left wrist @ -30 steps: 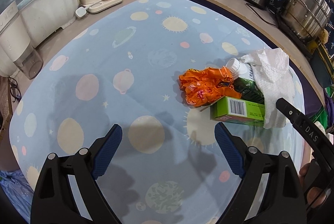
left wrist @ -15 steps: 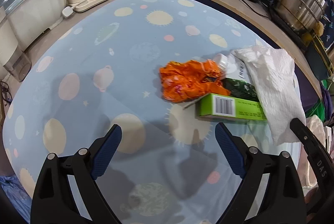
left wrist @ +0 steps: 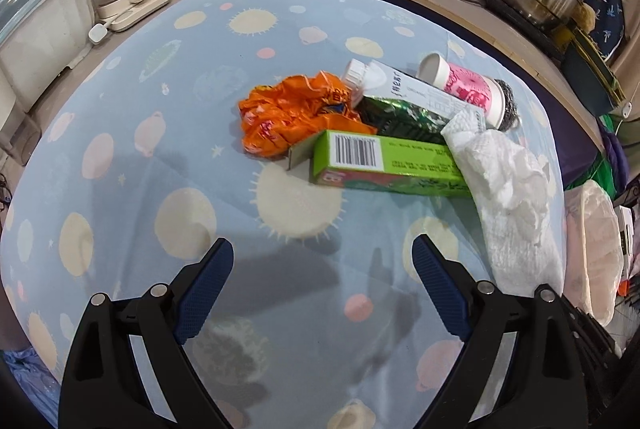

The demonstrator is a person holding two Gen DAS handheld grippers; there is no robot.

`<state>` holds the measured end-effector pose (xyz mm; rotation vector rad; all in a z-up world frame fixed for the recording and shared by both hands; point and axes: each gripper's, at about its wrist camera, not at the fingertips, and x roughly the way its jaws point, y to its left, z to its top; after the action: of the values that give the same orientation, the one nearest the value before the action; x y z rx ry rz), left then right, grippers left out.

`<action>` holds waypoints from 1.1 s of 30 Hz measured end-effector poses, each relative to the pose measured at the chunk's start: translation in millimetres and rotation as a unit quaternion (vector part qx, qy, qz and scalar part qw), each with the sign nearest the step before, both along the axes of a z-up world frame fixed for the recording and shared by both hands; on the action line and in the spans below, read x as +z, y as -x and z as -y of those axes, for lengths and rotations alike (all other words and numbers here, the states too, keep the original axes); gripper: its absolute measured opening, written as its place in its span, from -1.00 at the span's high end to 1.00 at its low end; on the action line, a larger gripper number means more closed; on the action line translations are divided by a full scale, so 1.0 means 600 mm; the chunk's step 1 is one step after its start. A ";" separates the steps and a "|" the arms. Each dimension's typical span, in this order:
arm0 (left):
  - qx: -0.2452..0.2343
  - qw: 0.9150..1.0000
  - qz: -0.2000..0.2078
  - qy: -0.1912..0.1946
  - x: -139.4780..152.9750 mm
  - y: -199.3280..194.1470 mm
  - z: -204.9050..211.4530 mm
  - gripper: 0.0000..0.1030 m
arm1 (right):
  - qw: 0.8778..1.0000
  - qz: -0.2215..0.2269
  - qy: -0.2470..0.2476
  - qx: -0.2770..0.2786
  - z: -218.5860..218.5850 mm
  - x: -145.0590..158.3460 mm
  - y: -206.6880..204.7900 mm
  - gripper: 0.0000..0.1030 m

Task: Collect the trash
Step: 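Grasp the white tissue with the right tool and lift it, then grasp the white paper towel with the left tool while the right tool holds the tissue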

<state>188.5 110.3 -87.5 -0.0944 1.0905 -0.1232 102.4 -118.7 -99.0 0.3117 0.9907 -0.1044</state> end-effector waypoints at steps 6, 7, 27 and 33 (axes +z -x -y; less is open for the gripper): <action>-0.012 1.000 -0.004 -0.006 -0.003 0.011 0.017 -0.68 | 0.999 0.050 -0.003 -0.001 -0.006 0.039 -0.019 0.13; -0.012 1.000 -0.004 -0.007 -0.002 0.012 0.019 -0.68 | 0.998 0.057 -0.001 0.008 -0.013 0.046 -0.030 0.10; -0.055 0.998 -0.012 0.012 0.002 0.021 0.085 -0.68 | 0.992 0.126 -0.017 -0.004 0.032 0.119 -0.082 0.91; -0.084 0.996 -0.017 0.038 -0.003 0.002 0.146 -0.68 | 0.990 0.135 -0.014 -0.044 0.091 0.133 -0.058 0.91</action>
<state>187.5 22.7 -89.3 -0.0734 1.1271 -0.3150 137.1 -173.0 -19.0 0.3837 0.7114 -0.1247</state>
